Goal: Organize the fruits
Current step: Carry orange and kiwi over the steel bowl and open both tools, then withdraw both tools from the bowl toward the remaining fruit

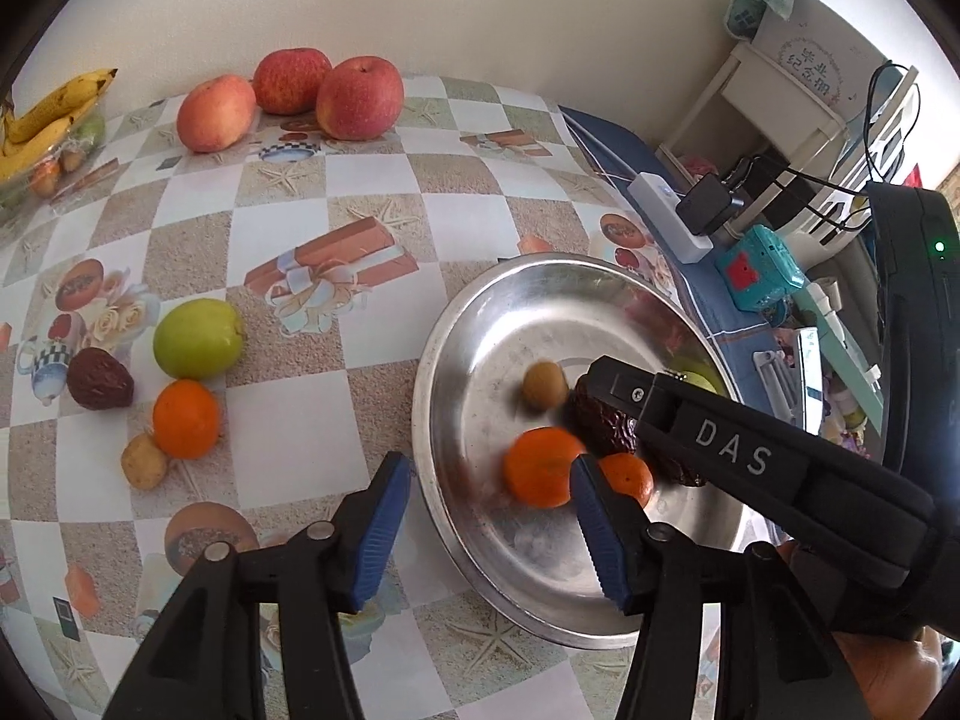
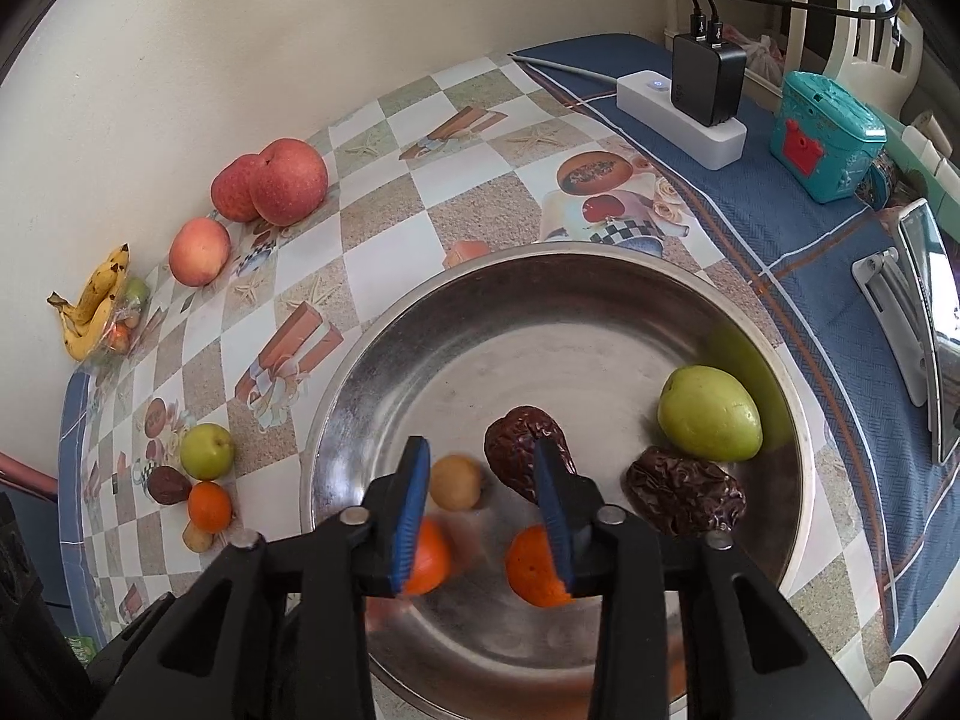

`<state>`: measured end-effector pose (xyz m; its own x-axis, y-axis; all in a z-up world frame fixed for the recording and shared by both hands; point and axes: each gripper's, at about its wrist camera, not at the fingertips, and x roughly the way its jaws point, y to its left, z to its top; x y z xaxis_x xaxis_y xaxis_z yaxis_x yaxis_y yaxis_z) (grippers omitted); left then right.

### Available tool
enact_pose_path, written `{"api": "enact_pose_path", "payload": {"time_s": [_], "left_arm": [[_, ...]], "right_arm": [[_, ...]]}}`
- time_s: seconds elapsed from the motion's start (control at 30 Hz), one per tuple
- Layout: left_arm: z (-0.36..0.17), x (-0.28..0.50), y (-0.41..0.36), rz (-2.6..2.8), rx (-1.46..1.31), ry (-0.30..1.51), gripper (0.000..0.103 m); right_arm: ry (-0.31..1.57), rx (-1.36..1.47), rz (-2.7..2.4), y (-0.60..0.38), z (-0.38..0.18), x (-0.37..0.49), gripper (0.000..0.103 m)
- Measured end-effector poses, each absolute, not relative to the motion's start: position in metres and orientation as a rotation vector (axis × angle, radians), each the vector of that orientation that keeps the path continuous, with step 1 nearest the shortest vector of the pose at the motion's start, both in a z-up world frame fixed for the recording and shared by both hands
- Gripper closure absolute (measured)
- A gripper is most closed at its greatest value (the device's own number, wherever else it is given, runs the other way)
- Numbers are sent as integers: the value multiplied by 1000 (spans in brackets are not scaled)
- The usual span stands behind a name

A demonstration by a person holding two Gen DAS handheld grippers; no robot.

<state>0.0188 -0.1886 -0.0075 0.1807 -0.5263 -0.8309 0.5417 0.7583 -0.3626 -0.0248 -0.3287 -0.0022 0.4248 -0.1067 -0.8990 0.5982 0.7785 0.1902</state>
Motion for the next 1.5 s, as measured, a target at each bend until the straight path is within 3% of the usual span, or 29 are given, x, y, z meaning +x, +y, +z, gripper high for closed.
{"api": "enact_pose_path", "payload": {"time_s": [0.1,0.2,0.43,0.53,0.67,0.9,1.5], "left_arm": [[-9,22,-186,-739,15,1176,44],[-13,27,-181,-683,22,1190,35],[-21,49,-152,-480,27,1206,23],[-23,58,-137,-396,31,1202,6],[-20,70,-115,-304,19,1179,0],[-10,90,-66,-163,-43,1131,0],[-1,110,-4,-19,-136,1101,0]], "right_arm": [[1049,539,-469,-329,-2,-25,65],[1049,535,-469,-329,-2,-24,65],[1055,524,-467,-327,-4,-23,50],[1064,507,-458,-324,-5,-21,46],[1075,472,-440,-316,-6,-16,37],[1087,423,-404,-303,-7,-9,32],[1098,352,-294,-266,-5,4,32]]}}
